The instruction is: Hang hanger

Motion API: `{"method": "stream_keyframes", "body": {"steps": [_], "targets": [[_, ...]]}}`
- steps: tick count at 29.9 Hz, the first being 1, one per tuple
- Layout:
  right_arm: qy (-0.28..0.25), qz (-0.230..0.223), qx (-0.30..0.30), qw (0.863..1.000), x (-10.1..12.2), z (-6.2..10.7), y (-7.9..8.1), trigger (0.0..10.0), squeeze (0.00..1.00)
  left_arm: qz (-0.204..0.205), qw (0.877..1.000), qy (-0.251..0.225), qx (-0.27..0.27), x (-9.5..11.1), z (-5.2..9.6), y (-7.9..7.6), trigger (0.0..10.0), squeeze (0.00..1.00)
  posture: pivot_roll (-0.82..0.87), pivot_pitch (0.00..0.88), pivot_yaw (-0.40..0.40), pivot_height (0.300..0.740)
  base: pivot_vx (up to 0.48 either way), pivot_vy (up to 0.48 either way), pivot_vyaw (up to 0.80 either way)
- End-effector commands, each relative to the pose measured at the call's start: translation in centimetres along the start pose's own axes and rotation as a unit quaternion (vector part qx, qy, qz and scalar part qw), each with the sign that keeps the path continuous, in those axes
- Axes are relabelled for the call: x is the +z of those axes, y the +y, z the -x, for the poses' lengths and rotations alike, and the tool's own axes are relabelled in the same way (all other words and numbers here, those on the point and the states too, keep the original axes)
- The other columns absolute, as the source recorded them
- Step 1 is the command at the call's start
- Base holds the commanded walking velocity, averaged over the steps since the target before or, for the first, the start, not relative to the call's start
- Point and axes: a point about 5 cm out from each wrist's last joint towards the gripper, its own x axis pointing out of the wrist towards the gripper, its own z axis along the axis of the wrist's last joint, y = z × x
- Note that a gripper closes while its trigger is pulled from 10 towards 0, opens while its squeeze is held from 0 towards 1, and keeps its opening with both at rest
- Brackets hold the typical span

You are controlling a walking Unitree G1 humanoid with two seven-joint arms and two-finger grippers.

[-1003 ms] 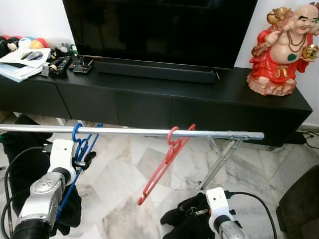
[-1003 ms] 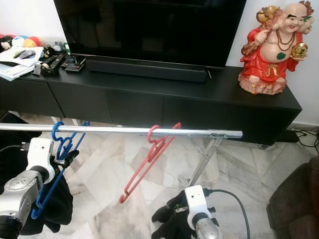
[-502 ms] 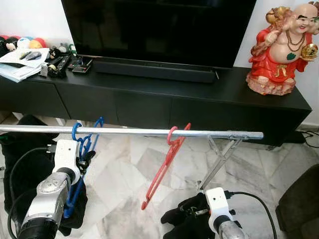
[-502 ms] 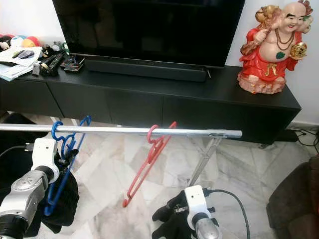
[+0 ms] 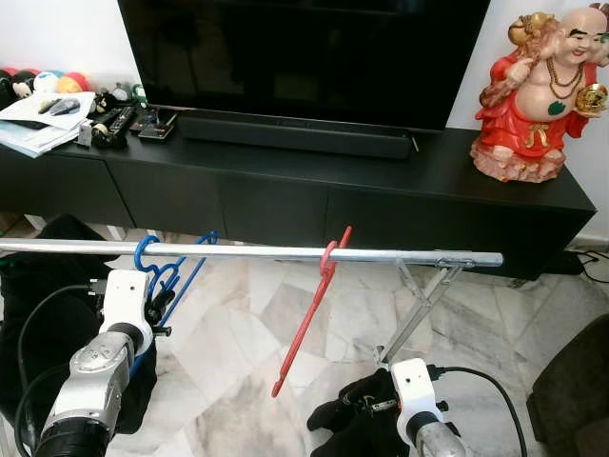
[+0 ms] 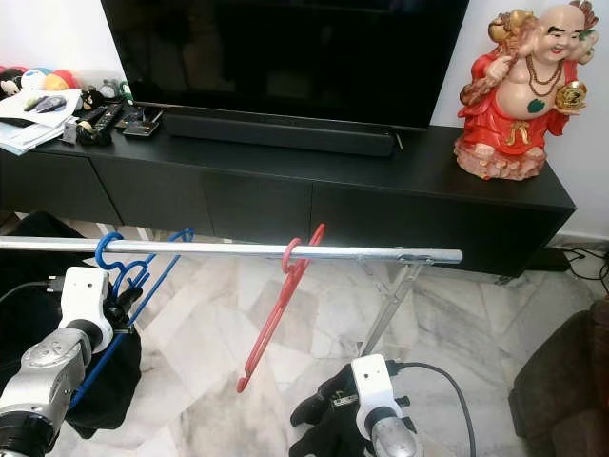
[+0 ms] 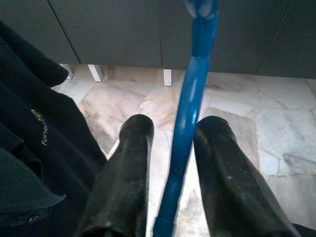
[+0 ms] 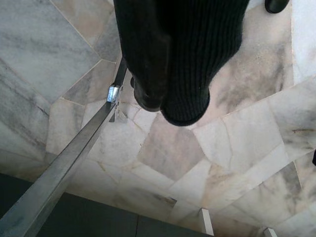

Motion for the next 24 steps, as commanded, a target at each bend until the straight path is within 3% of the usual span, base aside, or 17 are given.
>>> {"method": "stream_keyframes", "body": {"steps": [1,19,24], "targets": [[0.002,-0.003,-0.001,1.0,-0.3,0.1,0.1,10.0,0.0,0.0,1.0,0.0,0.003,0.2,0.0,0.4,0.0,0.0,0.0,0.056,0.021,0.74,0.0,0.0,0.0],[0.006,-0.002,-0.001,1.0,-0.5,0.2,0.0,10.0,0.0,0.008,1.0,-0.009,0.0,0.5,0.2,0.0,0.0,0.0,0.0,0.042,0.024,0.74,0.0,0.0,0.0],[0.004,-0.003,-0.005,1.0,-0.5,0.2,-0.1,10.0,0.0,-0.011,0.999,-0.031,-0.024,0.7,0.7,-0.7,0.0,0.0,0.01,0.059,0.019,0.74,0.0,0.0,0.0]]}}
